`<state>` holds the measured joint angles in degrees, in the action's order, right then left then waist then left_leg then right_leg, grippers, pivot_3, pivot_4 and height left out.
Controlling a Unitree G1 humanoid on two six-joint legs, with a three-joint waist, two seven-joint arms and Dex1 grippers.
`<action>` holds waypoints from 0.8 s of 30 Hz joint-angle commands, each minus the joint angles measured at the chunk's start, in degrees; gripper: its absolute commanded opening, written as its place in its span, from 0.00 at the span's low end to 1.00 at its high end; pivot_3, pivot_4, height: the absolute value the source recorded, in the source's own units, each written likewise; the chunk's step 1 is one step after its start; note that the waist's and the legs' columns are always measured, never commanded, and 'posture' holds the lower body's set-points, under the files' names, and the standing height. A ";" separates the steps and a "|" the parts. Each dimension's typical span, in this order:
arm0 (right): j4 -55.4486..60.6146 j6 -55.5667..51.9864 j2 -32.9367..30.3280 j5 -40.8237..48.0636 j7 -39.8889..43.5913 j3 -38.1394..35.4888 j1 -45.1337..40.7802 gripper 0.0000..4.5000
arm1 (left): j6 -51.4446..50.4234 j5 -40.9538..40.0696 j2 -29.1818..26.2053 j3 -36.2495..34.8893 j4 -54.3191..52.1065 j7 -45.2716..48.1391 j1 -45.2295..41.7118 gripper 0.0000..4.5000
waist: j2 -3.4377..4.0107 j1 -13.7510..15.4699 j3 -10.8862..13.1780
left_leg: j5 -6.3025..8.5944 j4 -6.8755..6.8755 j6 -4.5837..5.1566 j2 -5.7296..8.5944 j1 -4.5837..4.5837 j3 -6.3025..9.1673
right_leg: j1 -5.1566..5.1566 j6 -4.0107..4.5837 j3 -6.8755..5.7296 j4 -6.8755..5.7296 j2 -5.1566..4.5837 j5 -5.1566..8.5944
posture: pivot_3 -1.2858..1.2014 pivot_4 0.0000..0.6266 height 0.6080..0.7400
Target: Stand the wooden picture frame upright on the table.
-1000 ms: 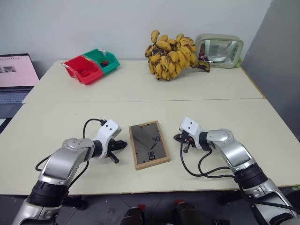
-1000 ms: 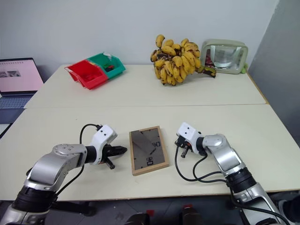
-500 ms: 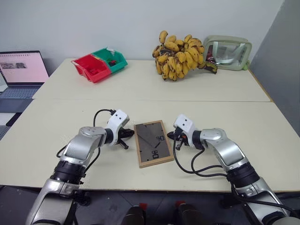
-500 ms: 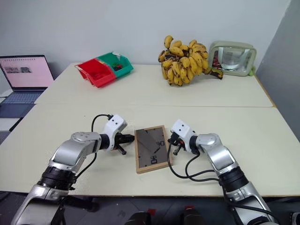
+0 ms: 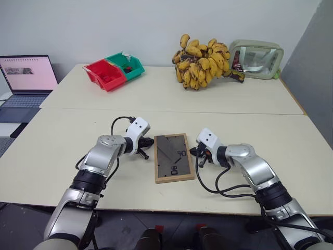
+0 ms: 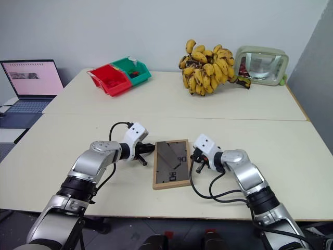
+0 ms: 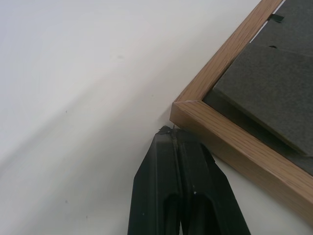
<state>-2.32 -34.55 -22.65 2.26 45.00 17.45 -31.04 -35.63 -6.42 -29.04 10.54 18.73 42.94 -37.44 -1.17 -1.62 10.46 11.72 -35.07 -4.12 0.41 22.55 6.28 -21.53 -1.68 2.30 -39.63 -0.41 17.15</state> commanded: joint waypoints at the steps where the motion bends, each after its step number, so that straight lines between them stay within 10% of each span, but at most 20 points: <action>1: 1.25 0.65 -1.41 0.45 -0.06 -1.87 0.12 0.01 | 0.91 1.95 3.59 2.25 4.96 -0.75 -2.12 0.00 | 0.01 0.24 0.00 | 0.00 -0.01 0.00 0.01 0.00 0.04 | 0.06 -0.02 -0.04 0.07 -0.01 -0.01 | 0.52 0.24 1.00; 8: 1.21 1.00 -3.42 0.54 -0.60 -3.20 1.18 0.01 | 3.55 4.20 5.23 2.68 9.47 0.54 -4.96 0.00 | 0.01 0.28 -0.01 | 0.00 -0.01 0.01 0.05 0.13 0.06 | 0.12 -0.21 -0.07 0.45 -0.10 -0.16 | 0.52 0.24 1.00; 16: 0.76 2.67 -5.65 0.87 0.17 -4.26 2.76 0.01 | 1.93 1.45 -8.00 -0.81 -4.28 10.24 2.09 0.00 | 0.01 -1.91 0.00 | 0.00 0.09 0.01 0.00 0.22 -0.11 | -0.06 -0.09 0.07 0.57 -0.06 -0.27 | 0.52 0.24 1.00; 24: -0.84 4.07 -5.37 0.89 0.49 -3.08 2.01 0.00 | -34.56 -26.81 -15.71 -15.29 -20.84 22.64 8.01 0.28 | -0.09 -2.05 0.07 | 0.01 0.16 0.02 -0.10 0.40 -0.02 | -0.26 -0.07 0.02 0.52 0.13 -0.20 | 0.52 0.24 1.00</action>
<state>-3.24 -30.79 -28.22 3.23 45.07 14.26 -28.57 -64.72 -27.95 -43.89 -0.98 0.83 64.56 -29.28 -1.26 -3.67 10.53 11.73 -34.93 -4.10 0.32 22.93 6.26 -21.77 -1.82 2.32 -39.10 -0.28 16.98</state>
